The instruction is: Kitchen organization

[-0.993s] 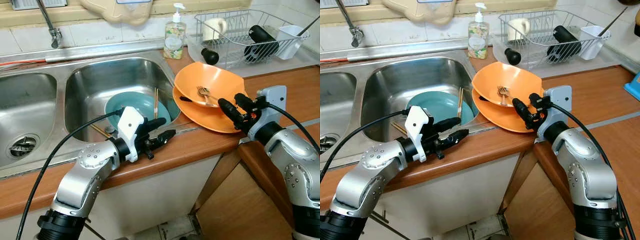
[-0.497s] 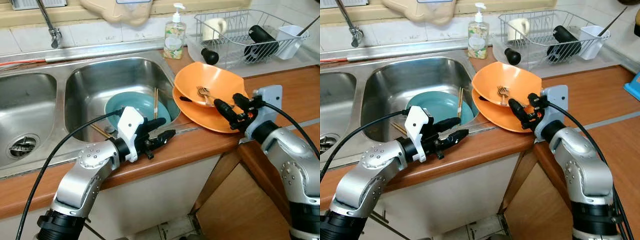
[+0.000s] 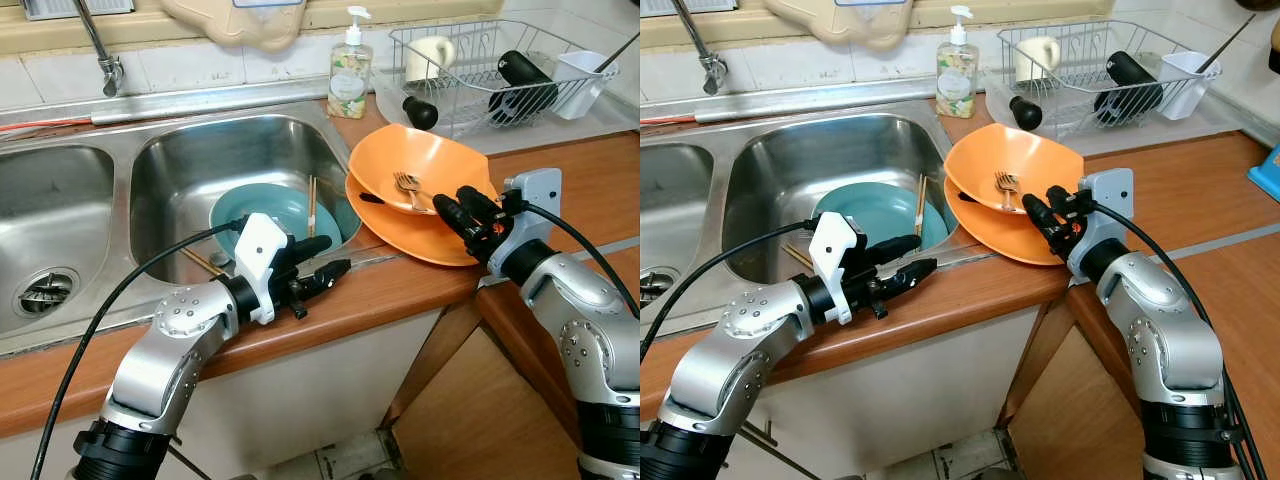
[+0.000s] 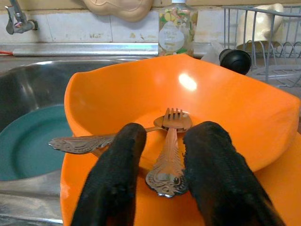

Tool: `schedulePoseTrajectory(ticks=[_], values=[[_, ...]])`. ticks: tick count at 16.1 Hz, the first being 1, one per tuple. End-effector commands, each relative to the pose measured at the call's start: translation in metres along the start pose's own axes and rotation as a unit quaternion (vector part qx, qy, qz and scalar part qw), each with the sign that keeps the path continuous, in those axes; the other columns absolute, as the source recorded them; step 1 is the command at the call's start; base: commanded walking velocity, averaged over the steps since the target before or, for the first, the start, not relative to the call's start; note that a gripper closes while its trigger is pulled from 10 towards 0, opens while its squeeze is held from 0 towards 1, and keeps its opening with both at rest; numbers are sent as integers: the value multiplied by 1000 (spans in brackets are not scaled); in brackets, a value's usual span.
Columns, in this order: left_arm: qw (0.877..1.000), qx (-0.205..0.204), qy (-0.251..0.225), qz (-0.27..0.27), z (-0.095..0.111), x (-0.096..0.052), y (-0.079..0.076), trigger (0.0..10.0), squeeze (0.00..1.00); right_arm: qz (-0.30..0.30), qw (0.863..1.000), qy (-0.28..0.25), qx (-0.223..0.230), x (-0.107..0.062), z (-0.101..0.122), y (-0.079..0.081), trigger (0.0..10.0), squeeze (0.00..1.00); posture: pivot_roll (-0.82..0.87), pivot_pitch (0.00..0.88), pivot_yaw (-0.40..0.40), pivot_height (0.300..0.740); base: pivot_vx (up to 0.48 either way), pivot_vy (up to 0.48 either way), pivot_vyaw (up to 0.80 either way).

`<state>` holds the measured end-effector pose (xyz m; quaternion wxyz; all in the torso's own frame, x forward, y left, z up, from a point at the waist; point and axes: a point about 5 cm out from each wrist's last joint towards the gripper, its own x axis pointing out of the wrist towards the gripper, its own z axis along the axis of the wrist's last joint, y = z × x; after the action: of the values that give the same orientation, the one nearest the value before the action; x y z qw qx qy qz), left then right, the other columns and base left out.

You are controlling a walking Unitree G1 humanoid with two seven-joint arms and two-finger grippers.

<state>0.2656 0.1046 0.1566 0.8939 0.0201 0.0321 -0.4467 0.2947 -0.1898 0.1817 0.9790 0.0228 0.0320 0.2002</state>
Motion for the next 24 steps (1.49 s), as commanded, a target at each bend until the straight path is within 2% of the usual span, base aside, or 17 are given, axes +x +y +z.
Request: schedulePoseTrajectory(ticks=[1,8,10,12,13,14,15,16,17,20,21,22,24], values=[[1000,14,-5,-5,5,0,-2,10000,0,-1,1000,7,2,3,-2,-1,0,0,-127,0,-2,740,0,0,0],[1000,16,-7,-7,7,2,-1,10000,0,-5,1000,0,12,0,0,-2,0,0,-131,0,6,740,0,0,0],[999,34,4,-5,7,2,0,10000,0,-13,1000,-13,14,0,6,-4,0,0,-131,0,7,740,0,0,0],[994,99,42,6,1,3,4,10000,0,-21,999,-42,16,0,19,-6,0,0,-130,0,6,740,0,0,0],[993,114,40,10,3,4,5,10000,0,-19,998,-49,15,1,23,-5,0,0,-132,0,5,740,0,0,0],[988,151,39,17,9,8,7,10000,0,-4,998,-58,12,1,30,-2,0,0,-131,0,4,740,0,0,0],[986,164,39,18,10,9,7,10000,0,2,998,-59,10,1,32,0,0,0,-131,0,4,740,0,0,0],[980,195,29,19,16,11,8,10000,0,15,998,-59,6,2,35,3,0,0,-131,0,4,740,0,0,0],[971,235,3,36,28,17,12,10000,0,47,997,-59,-4,4,40,14,0,0,-128,0,3,740,0,0,0],[946,316,-30,65,47,26,21,10000,0,122,991,-55,-25,7,48,39,0,0,-124,0,1,740,0,0,0],[943,324,-35,67,49,27,21,6588,0,129,990,-53,-26,7,48,42,0,0,-124,0,1,740,0,0,0],[935,345,-50,65,56,28,22,0,0,147,987,-50,-29,8,49,51,0,0,-124,0,1,740,0,0,0],[920,385,-38,66,57,32,28,0,0,170,984,-49,-25,9,50,63,0,0,-126,0,3,740,0,0,0]])
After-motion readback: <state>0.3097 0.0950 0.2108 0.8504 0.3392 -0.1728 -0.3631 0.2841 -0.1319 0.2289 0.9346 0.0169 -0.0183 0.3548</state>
